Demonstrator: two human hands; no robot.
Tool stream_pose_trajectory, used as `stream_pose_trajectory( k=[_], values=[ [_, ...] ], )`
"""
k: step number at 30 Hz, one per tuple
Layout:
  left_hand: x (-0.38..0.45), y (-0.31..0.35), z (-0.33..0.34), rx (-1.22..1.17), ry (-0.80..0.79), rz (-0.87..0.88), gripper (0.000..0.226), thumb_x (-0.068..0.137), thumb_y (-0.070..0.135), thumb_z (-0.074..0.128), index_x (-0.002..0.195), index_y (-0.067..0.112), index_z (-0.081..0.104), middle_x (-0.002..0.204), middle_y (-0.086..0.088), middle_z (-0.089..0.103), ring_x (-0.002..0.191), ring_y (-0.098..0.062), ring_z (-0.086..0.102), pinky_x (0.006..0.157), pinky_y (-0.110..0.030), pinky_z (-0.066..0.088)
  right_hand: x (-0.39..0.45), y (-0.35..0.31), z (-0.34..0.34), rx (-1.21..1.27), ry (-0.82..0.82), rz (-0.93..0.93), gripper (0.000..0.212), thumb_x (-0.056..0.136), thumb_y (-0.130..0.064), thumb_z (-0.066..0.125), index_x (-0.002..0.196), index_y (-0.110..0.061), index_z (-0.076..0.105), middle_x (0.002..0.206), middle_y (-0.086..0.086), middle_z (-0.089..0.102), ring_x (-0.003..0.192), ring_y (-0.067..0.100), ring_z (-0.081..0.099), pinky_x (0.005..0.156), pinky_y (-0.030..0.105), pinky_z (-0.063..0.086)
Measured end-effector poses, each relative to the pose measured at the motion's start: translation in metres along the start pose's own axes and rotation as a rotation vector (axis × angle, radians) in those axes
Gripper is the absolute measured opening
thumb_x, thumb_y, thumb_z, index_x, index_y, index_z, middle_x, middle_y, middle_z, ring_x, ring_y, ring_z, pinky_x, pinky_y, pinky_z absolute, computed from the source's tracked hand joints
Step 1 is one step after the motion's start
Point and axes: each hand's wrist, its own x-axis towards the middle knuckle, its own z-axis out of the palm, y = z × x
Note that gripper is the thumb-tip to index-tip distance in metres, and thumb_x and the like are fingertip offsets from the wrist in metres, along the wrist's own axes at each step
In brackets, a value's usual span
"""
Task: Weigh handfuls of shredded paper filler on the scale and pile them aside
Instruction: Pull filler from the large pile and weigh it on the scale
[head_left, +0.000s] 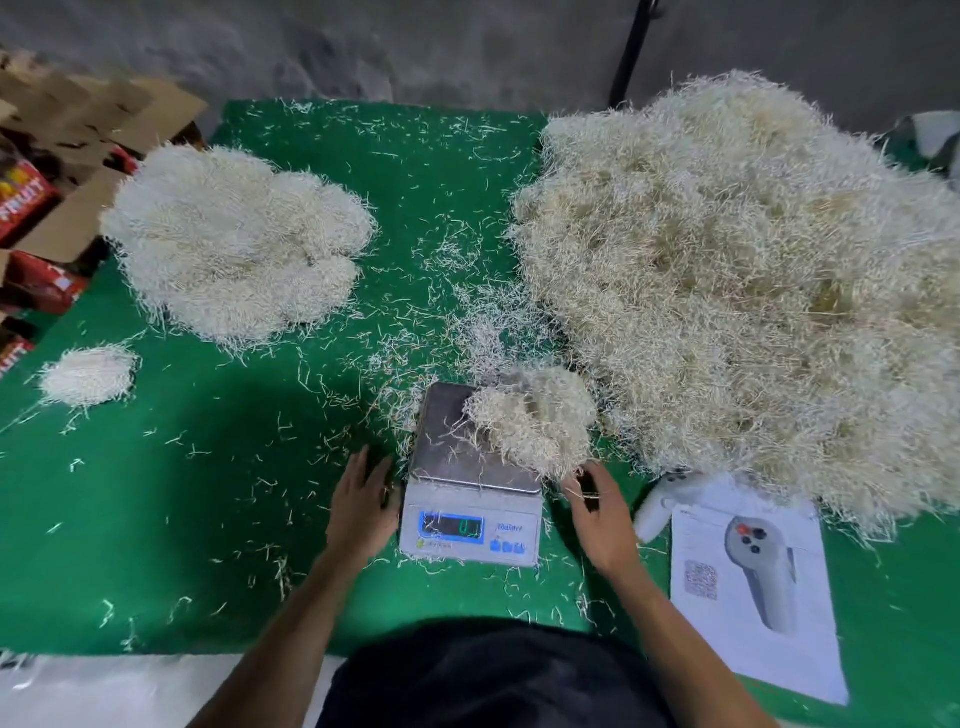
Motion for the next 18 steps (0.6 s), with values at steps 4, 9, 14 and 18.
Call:
stream_pose_trajectory(
  k=[4,9,14,18],
  values=[
    [-0.015,-0.001,0.02,0.009,0.1,0.01,0.051,0.107,0.021,0.043,0.157,0.024,0.033,0.169,-0.005,0.011,0.156,-0.023,0.006,0.126,-0.046,0.002,0.009,-0.032,-0.006,0.269,0.017,0.075,0.09,0.089,-0.082,0.043,0.162,-0.038,0.014,0.168,-0.011,0.02,0.146,0.006,0.025,0.118,0.036,0.02],
    [-0.016,-0.001,0.019,0.001,0.108,0.0,0.05,0.107,0.021,0.046,0.156,0.023,0.036,0.168,-0.005,0.014,0.156,-0.023,0.008,0.126,-0.046,0.003,0.028,-0.08,-0.006,0.167,-0.101,-0.212,0.066,0.095,-0.008,0.066,0.155,-0.018,0.042,0.159,0.005,0.042,0.144,0.02,0.041,0.122,0.049,0.032],
    [-0.017,-0.004,0.019,0.007,0.108,0.014,0.048,0.106,0.021,0.046,0.154,0.022,0.04,0.168,-0.005,0.015,0.156,-0.023,0.007,0.127,-0.046,0.004,0.025,-0.116,0.008,-0.144,-0.191,-0.447,0.078,0.085,0.001,0.067,0.153,-0.03,0.043,0.157,-0.006,0.043,0.148,0.02,0.037,0.126,0.045,0.019],
    [-0.018,-0.007,0.02,0.029,0.084,0.006,0.046,0.108,0.025,0.043,0.153,0.021,0.042,0.169,-0.004,0.014,0.156,-0.02,0.005,0.127,-0.043,0.002,0.025,-0.121,-0.017,0.204,-0.298,-0.341,0.065,0.085,-0.032,0.062,0.143,-0.056,0.045,0.153,-0.02,0.043,0.131,0.015,0.056,0.103,0.044,0.051]
  ],
)
